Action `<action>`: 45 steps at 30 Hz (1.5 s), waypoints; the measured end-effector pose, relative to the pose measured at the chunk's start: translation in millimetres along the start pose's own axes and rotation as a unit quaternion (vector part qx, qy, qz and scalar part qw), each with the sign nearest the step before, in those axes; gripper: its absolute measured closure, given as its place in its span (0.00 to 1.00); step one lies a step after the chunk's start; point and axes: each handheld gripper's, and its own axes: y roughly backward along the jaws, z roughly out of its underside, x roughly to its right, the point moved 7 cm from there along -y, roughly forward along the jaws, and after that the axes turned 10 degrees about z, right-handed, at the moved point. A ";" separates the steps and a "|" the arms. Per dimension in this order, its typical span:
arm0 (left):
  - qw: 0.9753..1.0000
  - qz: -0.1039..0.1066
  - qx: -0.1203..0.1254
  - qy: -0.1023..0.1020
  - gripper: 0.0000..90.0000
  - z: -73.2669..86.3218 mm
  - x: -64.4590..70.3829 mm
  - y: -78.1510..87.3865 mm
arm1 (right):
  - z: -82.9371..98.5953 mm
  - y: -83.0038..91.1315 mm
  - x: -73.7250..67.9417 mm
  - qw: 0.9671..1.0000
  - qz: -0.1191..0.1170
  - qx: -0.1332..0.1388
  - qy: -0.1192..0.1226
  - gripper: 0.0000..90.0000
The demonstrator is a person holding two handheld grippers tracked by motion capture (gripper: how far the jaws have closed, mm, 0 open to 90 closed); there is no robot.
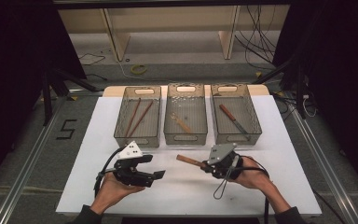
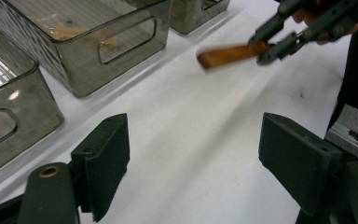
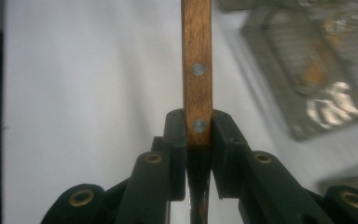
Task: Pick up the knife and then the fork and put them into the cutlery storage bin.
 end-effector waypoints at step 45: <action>0.996 -0.025 0.077 0.024 0.22 25.4 -20.5 13.3 | 11.0 -2.2 208.0 0.940 0.182 -0.034 -0.287 0.87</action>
